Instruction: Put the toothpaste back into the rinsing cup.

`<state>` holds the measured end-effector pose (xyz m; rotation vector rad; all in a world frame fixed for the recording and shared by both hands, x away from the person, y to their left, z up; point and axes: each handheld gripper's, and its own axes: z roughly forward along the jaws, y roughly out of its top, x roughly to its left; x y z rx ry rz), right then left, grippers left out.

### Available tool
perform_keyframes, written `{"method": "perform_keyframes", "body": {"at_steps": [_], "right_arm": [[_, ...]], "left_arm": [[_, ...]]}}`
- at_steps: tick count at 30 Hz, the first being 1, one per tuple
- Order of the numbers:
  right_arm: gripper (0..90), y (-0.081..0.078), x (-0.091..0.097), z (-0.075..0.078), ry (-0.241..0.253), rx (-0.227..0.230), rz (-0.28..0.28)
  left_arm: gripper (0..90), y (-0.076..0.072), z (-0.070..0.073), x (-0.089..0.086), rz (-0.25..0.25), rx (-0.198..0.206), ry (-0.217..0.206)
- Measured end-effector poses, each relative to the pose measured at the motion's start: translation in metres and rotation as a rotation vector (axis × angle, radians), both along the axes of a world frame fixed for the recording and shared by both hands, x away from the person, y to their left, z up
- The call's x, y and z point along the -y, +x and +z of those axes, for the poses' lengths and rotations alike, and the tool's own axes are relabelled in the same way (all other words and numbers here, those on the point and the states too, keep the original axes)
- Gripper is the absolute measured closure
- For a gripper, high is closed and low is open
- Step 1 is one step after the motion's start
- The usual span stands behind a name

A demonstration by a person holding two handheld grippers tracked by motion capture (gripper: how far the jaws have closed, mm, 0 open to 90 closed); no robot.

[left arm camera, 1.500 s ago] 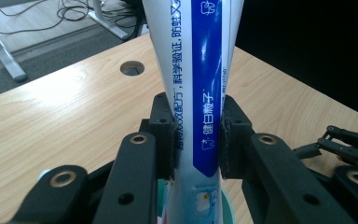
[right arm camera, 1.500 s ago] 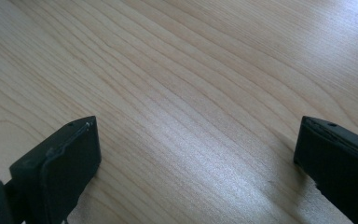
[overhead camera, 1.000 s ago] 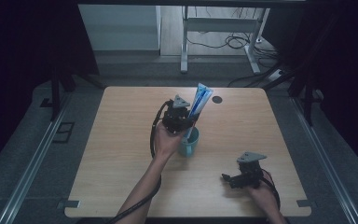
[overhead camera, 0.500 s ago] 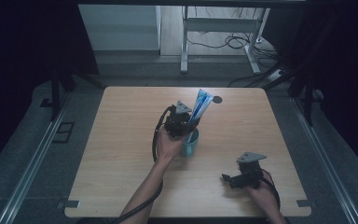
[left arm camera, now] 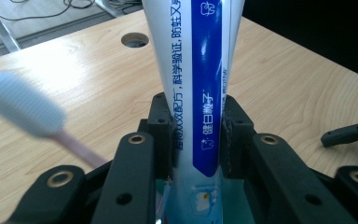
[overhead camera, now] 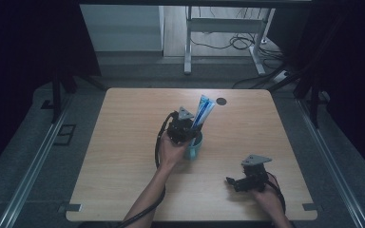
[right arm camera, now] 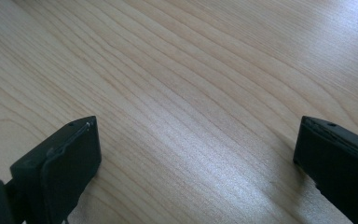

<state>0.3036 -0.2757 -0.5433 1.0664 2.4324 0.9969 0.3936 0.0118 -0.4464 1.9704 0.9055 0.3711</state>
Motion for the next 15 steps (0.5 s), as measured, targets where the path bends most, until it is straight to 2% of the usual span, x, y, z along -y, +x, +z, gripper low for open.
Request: {"method": "perform_keyframes", "body": {"at_steps": [15], "right_arm": [[0.1, 0.0000, 0.0000, 0.0000, 0.000, 0.001, 0.000]], "left_arm": [[68.7, -0.0010, -0.0055, 0.0001, -0.001, -0.005, 0.008]]}}
